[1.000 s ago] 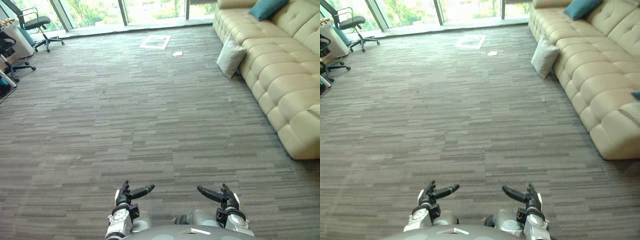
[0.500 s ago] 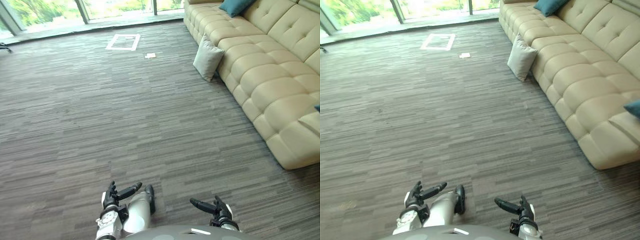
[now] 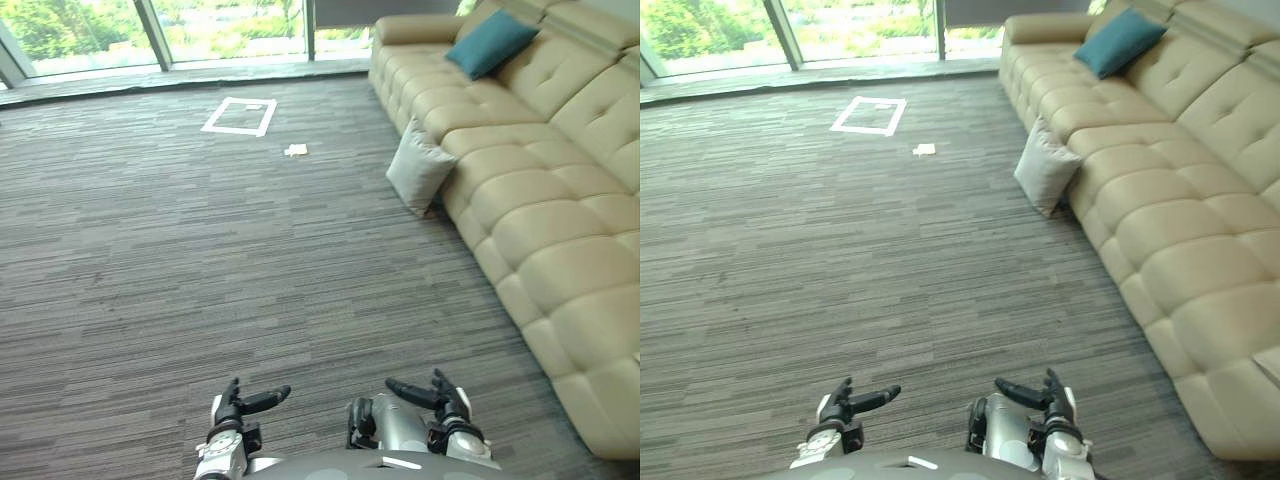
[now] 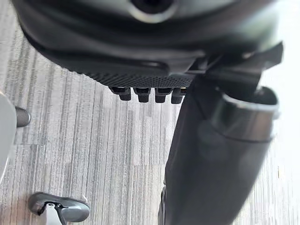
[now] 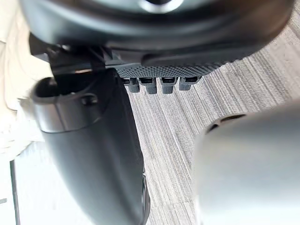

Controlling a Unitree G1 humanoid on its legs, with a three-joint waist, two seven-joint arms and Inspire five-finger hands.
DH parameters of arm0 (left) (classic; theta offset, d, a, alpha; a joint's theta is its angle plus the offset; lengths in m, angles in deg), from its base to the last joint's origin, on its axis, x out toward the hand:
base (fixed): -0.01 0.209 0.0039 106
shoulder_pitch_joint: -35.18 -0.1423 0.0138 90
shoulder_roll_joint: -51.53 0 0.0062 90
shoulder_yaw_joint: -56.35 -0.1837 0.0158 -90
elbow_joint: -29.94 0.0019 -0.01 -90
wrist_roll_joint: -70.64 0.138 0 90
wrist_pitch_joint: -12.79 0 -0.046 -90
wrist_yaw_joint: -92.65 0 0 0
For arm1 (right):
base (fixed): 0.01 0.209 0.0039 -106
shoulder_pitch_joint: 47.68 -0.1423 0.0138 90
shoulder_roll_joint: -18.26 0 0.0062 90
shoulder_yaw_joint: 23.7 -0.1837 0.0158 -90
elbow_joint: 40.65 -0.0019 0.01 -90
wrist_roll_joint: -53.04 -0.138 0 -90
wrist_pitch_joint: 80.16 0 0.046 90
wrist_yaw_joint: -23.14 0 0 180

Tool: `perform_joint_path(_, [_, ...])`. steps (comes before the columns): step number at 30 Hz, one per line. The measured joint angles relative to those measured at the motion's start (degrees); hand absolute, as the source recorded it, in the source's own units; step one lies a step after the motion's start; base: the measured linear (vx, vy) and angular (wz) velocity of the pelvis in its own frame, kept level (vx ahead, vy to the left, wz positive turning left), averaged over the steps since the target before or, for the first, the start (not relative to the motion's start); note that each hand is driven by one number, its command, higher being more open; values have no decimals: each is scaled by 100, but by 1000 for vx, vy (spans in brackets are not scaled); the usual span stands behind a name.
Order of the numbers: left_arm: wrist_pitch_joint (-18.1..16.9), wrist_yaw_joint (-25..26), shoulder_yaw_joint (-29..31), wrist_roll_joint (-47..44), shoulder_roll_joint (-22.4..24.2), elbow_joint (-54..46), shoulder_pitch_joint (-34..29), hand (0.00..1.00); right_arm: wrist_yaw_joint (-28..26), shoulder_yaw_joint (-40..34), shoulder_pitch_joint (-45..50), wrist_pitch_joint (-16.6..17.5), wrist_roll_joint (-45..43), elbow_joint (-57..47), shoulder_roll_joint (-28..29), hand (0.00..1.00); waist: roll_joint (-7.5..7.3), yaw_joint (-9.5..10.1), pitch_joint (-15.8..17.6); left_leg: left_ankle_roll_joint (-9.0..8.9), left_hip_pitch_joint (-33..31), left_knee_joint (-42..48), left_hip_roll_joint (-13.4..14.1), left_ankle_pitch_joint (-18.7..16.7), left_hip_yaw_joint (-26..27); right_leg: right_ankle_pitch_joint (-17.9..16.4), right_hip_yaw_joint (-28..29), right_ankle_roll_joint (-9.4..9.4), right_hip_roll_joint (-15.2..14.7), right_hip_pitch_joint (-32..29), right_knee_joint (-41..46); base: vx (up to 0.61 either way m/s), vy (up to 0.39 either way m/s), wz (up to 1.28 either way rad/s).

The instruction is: Pick up cushions and gather them together orderly.

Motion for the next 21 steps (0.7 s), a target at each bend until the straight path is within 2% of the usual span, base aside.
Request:
perform_joint_path(1, [0, -1, 11, 7, 37, -14, 2, 100, -12, 59, 15, 6, 15, 13, -26, 100, 57, -3, -40, -135, -160, 450, 87, -2, -76, -264, -31, 108, 104, 352, -433, 416, -263, 53])
perform_joint_path(2, [14, -20, 86, 24, 75, -20, 41, 100, -24, 121, 7, -26, 59, 21, -70, 100, 108, -27, -42, -509, -566, 1358, 189, 5, -193, -342, -103, 96, 182, 562, -692, 403, -237, 46])
perform_joint_path(3, [12, -15, 262, 77, 115, -30, 54, 100, -70, 156, 23, -47, 110, 23, -116, 100, 170, -24, -29, -1202, -1211, 2739, 345, 317, -326, -333, -151, 88, 312, 897, -1022, 316, -154, 22])
perform_joint_path(5, [11, 4, 508, 101, 175, -141, -69, 100, -63, 185, 32, -65, 110, 42, -159, 100, 280, 6, -11, -1133, -1887, 4373, 641, 287, -139, -328, -110, 64, 574, 1486, -1487, 255, -30, -21])
perform_joint_path(6, [11, 8, 555, 100, 172, -209, -163, 100, -57, 218, 32, -65, 108, 75, -159, 100, 270, 10, -3, -1086, -2054, 4695, 714, 225, 12, -342, -60, 18, 619, 1693, -1631, 264, 18, -44])
perform_joint_path(7, [15, 9, 661, -12, 157, -340, -265, 100, -55, 287, 35, -65, 99, 168, -158, 100, 221, 24, -18, -873, -2321, 4840, 747, 112, 273, -334, 23, -24, 639, 1959, -1832, 226, 15, -43])
perform_joint_path(8, [8, 20, 716, -38, 177, -406, -273, 100, -58, 324, 31, -94, 92, 207, -159, 100, 190, 43, -19, -655, -2536, 4707, 755, -10, 465, -304, 94, 23, 639, 2127, -1986, 351, 35, -57])
perform_joint_path(9, [1, 27, 728, -53, 193, -456, -279, 100, -59, 330, 26, -102, 94, 253, -159, 100, 176, 140, -16, -380, -2725, 4202, 783, -166, 750, -248, 222, 111, 619, 2298, -2175, 366, 70, -71])
perform_joint_path(10, [-5, 22, 727, -53, 199, -463, -260, 100, -56, 329, 24, -119, 94, 302, -150, 100, 149, 189, 3, -201, -2842, 3254, 771, -261, 961, -218, 364, 180, 571, 2521, -2400, 447, 130, -61])
perform_joint_path(11, [-7, 21, 728, -54, 197, -464, -257, 100, -54, 327, 24, -121, 94, 304, -143, 100, 140, 189, 9, -199, -2844, 3100, 761, -262, 978, -219, 377, 192, 557, 2559, -2434, 268, 102, -50])
perform_joint_path(13, [-51, 15, 727, -53, 151, -462, -230, 100, -19, 323, 20, -138, 93, 305, -68, 100, 50, 190, 58, -180, -2887, 2041, 669, -214, 1034, -232, 469, 309, 393, 2842, -2630, 324, 152, -31])
perform_joint_path(14, [-84, 11, 728, -53, 120, -461, -201, 100, 12, 323, 16, -139, 92, 305, -22, 100, -12, 193, 98, -129, -2961, 1560, 613, -67, 1026, -280, 524, 401, 260, 2986, -2733, 505, 277, -28])
perform_joint_path(16, [-112, 22, 713, -53, 123, -446, -171, 100, 30, 332, 34, -139, 90, 305, -30, 100, 5, 204, 94, -81, -3101, 953, 548, 340, 988, -420, 596, 641, 106, 3099, -2772, 420, 291, -23])
perform_joint_path(17, [-115, 39, 679, -53, 150, -380, -162, 100, 30, 333, 49, -138, 92, 295, -93, 100, 114, 207, 61, -38, -3115, 673, 597, 594, 971, -532, 659, 826, 104, 3195, -2771, 450, 373, -22])
perform_joint_path(18, [-101, 45, 685, -80, 129, -316, -120, 100, 40, 332, 39, -143, 91, 319, -84, 100, 163, 239, 39, 11, -3110, 794, 588, 1206, 921, -643, 738, 966, 65, 3312, -2764, 458, 386, -19])
perform_joint_path(19, [-95, 47, 686, -82, 70, -295, -74, 100, 51, 332, 37, -145, 91, 359, -55, 100, 49, 257, 54, 87, -3120, 938, 471, 1098, 944, -657, 779, 983, -65, 3364, -2754, 367, 324, -9])
perform_joint_path(20, [-94, 41, 673, -46, -17, -288, -42, 100, 48, 339, 50, -141, 92, 352, 76, 100, -148, 249, -10, 161, -3122, 1003, 276, 901, 1027, -620, 856, 979, -287, 3310, -2621, 502, 456, 2])
perform_joint_path(21, [-70, 14, 675, -46, -80, -272, -43, 100, 29, 351, 107, -146, 94, 342, 183, 100, -290, 270, -100, 296, -3110, 1127, 67, 634, 1128, -538, 1008, 1060, -542, 3123, -2184, 413, 378, 3])
